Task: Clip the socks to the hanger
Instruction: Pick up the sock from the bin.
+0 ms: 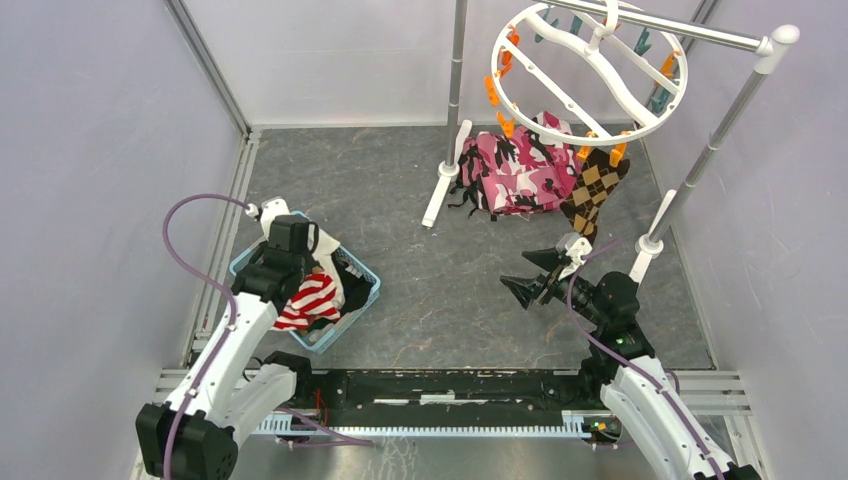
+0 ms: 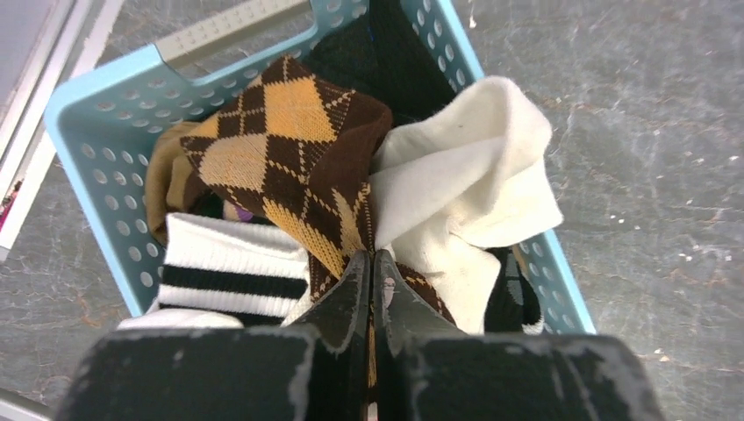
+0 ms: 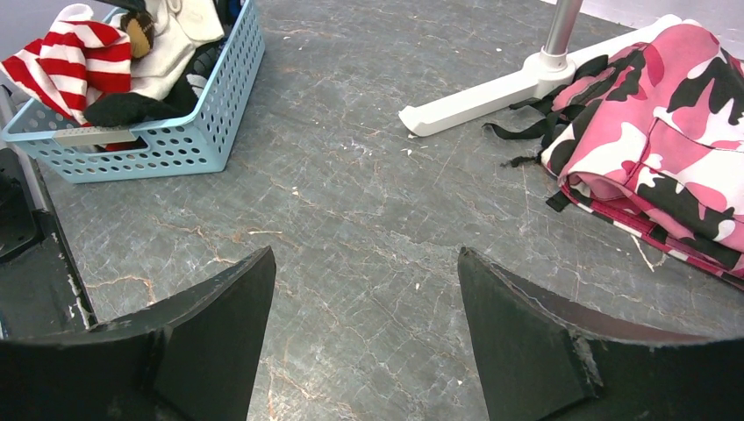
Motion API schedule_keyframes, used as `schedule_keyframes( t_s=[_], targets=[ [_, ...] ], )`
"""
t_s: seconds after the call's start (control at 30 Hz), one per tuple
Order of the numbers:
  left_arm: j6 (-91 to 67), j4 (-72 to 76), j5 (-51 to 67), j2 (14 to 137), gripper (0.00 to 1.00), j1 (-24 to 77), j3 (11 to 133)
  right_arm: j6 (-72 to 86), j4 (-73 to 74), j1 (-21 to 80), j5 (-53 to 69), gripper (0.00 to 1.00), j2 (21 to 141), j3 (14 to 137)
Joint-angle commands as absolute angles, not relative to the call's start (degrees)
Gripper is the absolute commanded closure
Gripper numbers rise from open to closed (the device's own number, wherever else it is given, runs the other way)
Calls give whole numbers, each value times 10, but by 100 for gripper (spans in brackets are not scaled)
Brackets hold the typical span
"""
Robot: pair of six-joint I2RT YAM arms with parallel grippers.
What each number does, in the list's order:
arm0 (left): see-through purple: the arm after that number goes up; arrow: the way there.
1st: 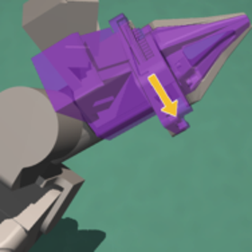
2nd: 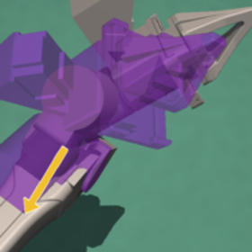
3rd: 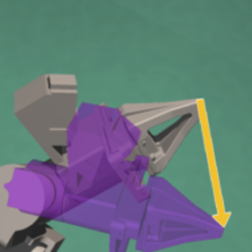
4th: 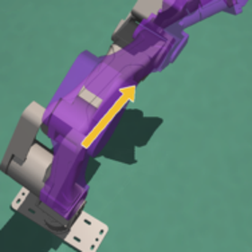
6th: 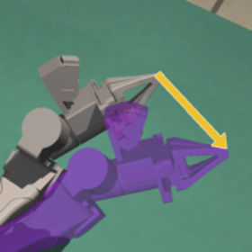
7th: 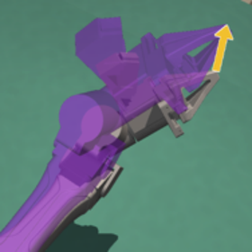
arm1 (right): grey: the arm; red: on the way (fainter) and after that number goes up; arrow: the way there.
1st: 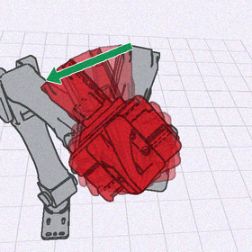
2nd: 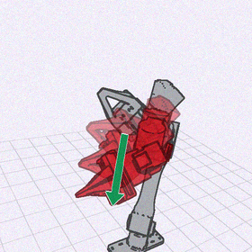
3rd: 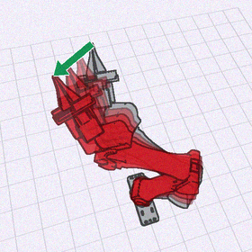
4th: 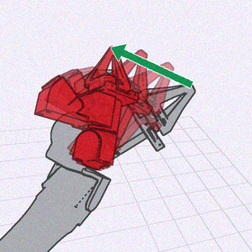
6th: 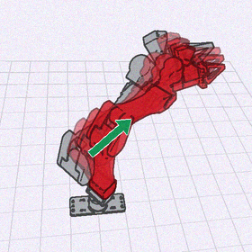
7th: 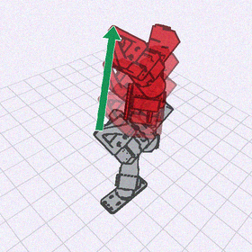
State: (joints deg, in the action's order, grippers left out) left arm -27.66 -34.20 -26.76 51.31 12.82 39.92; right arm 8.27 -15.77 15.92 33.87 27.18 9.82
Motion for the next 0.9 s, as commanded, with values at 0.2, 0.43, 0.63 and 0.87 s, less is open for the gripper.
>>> schedule_keyframes(
  t_s=[0.2,0.43,0.63,0.87],
  targets=[
    [-265,-369,-311,460,98,125,467,79,-177,162,345,18,274,102],
    [-252,-355,-329,436,98,125,490,79,-178,162,346,18,276,102],
    [-253,-366,-298,452,92,125,502,80,-182,161,350,18,279,102],
    [-272,-379,-258,481,84,125,478,81,-179,161,349,18,273,100]
  ],
)
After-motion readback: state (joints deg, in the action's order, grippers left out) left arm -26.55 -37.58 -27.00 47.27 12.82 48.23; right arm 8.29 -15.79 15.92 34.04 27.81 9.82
